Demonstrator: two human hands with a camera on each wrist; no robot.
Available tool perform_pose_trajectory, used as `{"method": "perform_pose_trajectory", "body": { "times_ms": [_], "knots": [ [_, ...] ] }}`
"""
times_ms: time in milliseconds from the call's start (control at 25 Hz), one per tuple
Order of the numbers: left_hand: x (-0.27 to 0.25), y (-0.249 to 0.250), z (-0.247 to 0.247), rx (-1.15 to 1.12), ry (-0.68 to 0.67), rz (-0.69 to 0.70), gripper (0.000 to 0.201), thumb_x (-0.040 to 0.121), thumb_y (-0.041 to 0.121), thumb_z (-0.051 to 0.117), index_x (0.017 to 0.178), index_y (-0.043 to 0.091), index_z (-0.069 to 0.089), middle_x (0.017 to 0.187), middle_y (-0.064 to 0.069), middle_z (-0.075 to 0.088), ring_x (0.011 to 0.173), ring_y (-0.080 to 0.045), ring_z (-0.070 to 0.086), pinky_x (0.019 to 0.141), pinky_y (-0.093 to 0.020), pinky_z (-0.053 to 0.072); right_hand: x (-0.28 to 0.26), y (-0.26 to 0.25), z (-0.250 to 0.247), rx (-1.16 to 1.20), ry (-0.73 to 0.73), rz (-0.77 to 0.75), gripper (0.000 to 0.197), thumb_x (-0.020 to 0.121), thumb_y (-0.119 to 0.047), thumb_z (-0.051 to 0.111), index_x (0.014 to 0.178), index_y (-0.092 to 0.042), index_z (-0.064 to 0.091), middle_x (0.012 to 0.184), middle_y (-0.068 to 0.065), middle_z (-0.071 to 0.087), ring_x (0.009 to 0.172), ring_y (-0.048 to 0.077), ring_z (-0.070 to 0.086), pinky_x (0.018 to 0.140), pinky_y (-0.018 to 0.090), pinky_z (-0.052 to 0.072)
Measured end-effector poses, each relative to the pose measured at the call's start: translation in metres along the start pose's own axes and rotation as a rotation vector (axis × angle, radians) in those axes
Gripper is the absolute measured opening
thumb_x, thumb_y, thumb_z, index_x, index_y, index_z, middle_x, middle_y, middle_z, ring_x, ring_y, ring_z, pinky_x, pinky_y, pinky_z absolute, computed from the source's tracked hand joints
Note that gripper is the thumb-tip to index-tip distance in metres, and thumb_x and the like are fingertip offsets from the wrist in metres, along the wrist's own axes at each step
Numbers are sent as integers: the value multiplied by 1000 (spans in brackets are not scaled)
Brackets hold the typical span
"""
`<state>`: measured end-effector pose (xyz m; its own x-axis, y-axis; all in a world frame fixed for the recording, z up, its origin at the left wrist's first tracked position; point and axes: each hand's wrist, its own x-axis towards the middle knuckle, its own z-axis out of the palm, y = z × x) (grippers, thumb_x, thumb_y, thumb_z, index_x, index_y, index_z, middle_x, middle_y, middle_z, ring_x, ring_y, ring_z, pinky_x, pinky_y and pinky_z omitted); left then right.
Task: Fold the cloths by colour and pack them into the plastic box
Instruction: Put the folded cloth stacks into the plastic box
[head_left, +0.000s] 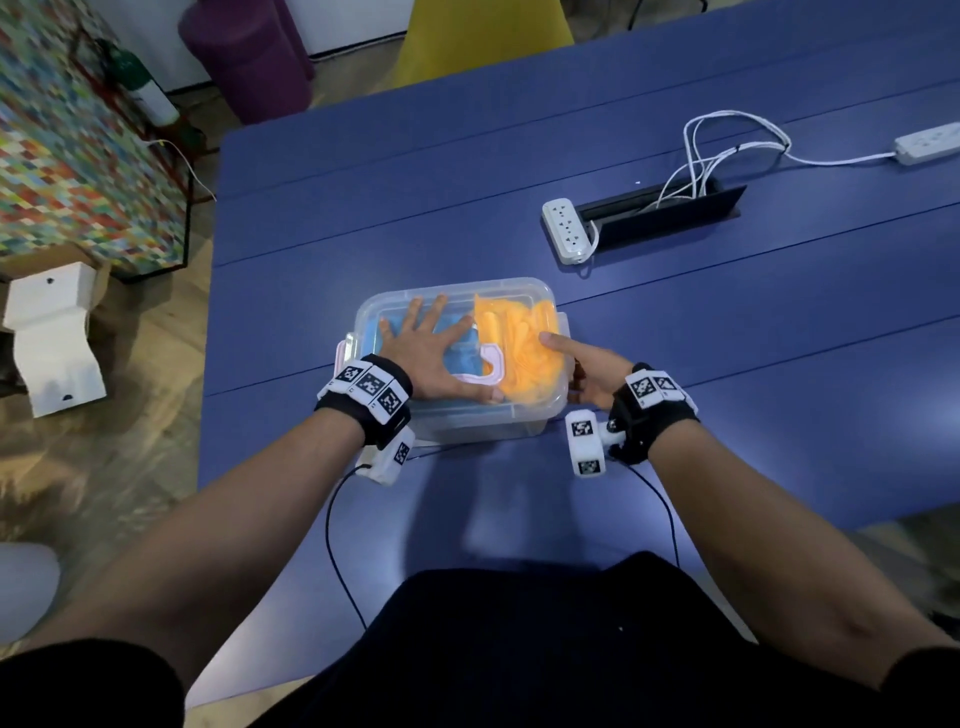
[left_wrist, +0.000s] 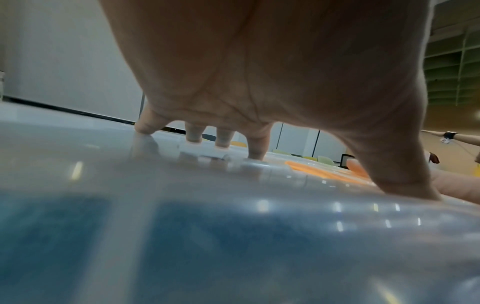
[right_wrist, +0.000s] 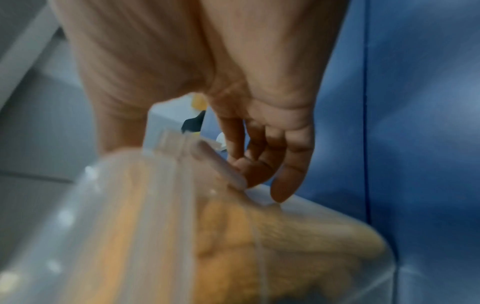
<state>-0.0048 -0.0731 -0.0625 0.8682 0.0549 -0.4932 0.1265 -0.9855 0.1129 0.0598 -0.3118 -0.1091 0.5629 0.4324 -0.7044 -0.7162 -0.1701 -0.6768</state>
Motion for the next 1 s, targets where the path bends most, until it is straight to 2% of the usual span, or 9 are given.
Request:
{"method": "perform_pose_trajectory", "body": {
  "times_ms": [80,200,320,400,480,560,680,880,1000],
  "knots": [
    [0,0,1,2,10,1,129,44,99,51,152,45,6,162,6,-16,149,-26,-18,114,-65,-6,0,-1,1,78,-94,22,51,84,-44,68,121,-9,60,115,13,69,107,28,66,96,44,50],
    [-1,0,1,-11,20,1,130,44,99,50,153,45,5,162,6,-16,148,-25,-19,114,-65,-6,1,-4,4,147,-74,0,48,86,-39,69,116,-4,62,96,14,74,91,23,71,91,44,52],
    [0,-1,2,-21,15,-8,130,43,100,48,152,45,5,162,6,-16,148,-25,-19,114,-65,-6,-5,-9,4,-49,170,-100,60,69,-45,83,111,-9,60,107,14,70,90,25,68,72,36,59],
    [0,0,3,-20,27,-15,130,43,101,45,153,44,4,162,5,-16,148,-26,-20,114,-65,-6,-6,-15,5,-248,401,-224,48,71,-47,81,98,-15,58,92,3,67,77,19,66,64,32,57],
    [-1,4,5,-20,41,-32,131,42,103,42,153,44,3,162,4,-16,148,-27,-20,114,-65,-7,-7,-19,12,-493,557,-339,36,77,-48,74,88,-15,63,81,0,62,72,15,60,67,30,50],
    [-1,7,9,-28,55,-43,131,41,104,40,153,44,3,163,4,-16,148,-27,-20,113,-66,-7,-6,-20,20,-701,644,-375,38,84,-50,65,89,-12,69,92,7,61,82,22,61,72,31,47],
    [0,7,10,-45,62,-52,130,43,102,42,153,43,4,162,4,-16,148,-27,-20,113,-66,-8,-6,-20,30,-912,706,-361,41,93,-47,54,105,-9,67,114,13,50,97,33,58,80,38,46],
    [-2,11,14,-55,81,-73,130,45,103,37,153,41,1,162,2,-20,147,-28,-23,112,-65,-13,-2,-26,34,-990,736,-352,41,98,-42,47,116,-8,61,121,12,46,104,33,58,81,38,44],
    [-7,6,19,-245,170,-28,116,58,95,40,154,37,13,164,0,-9,149,-25,-17,116,-58,-11,0,-31,35,-1032,760,-345,42,99,-44,42,125,-15,59,124,13,42,103,35,58,82,39,45]
  ]
}}
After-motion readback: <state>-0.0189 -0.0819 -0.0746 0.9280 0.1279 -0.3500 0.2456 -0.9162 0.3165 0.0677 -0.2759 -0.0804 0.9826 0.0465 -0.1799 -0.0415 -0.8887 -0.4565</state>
